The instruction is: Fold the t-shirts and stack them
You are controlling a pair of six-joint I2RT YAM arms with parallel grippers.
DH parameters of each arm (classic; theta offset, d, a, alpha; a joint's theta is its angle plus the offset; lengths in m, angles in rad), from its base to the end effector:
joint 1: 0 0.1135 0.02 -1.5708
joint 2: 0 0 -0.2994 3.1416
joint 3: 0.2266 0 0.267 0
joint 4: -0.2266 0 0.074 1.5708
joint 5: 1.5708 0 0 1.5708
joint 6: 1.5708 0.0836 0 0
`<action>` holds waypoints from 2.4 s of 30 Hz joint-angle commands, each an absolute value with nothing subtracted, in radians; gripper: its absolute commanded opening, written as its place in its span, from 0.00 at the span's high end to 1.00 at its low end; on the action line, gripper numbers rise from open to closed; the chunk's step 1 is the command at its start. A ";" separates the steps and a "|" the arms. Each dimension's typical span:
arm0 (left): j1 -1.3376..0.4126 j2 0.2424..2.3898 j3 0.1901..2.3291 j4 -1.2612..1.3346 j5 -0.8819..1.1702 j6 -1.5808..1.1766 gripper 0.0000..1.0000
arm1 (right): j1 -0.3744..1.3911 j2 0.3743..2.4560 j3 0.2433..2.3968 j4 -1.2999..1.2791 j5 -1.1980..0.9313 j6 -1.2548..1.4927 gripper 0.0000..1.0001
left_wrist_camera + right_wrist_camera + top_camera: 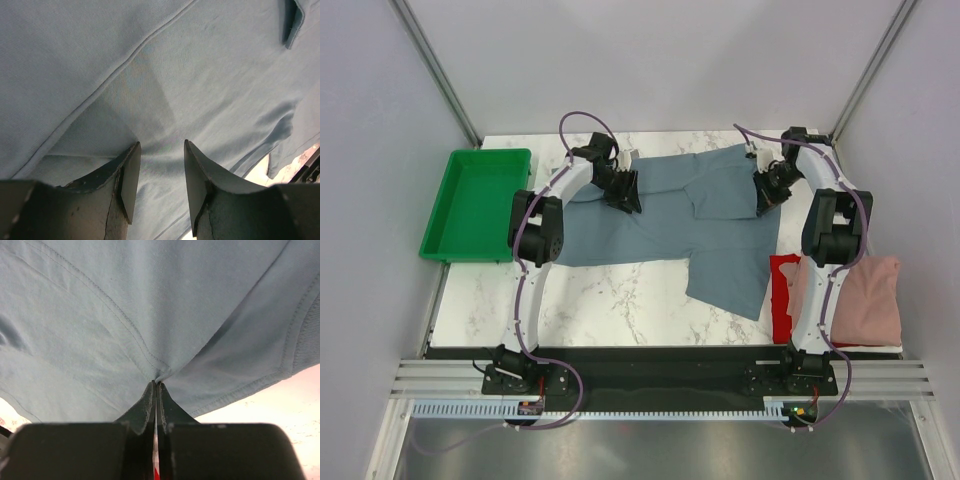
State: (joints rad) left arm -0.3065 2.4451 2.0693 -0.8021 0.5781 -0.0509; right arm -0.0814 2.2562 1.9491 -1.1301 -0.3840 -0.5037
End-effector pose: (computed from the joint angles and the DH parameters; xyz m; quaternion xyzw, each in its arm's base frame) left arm 0.5285 -0.2152 0.1328 0.1750 0.9253 -0.3084 0.1344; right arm 0.4967 -0.0091 0.1737 -0.2177 0.9550 0.1634 0.1176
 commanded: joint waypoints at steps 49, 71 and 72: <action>0.120 2.197 1.931 -0.824 0.416 -0.109 0.51 | 0.101 2.358 2.270 -0.965 -0.371 -0.428 0.55; 0.114 2.269 1.991 -0.815 0.508 -0.063 0.87 | 0.114 2.390 2.260 -0.959 -0.330 -0.442 0.55; 0.115 2.264 1.994 -0.815 0.511 -0.055 0.94 | 0.115 2.393 2.258 -0.959 -0.330 -0.443 0.55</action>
State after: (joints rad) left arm 0.1154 2.2940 1.9434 -0.8314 0.4603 -0.0814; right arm 0.1112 2.3909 2.2536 -0.9787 -0.3347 -0.4412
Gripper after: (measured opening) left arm 0.106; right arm 0.449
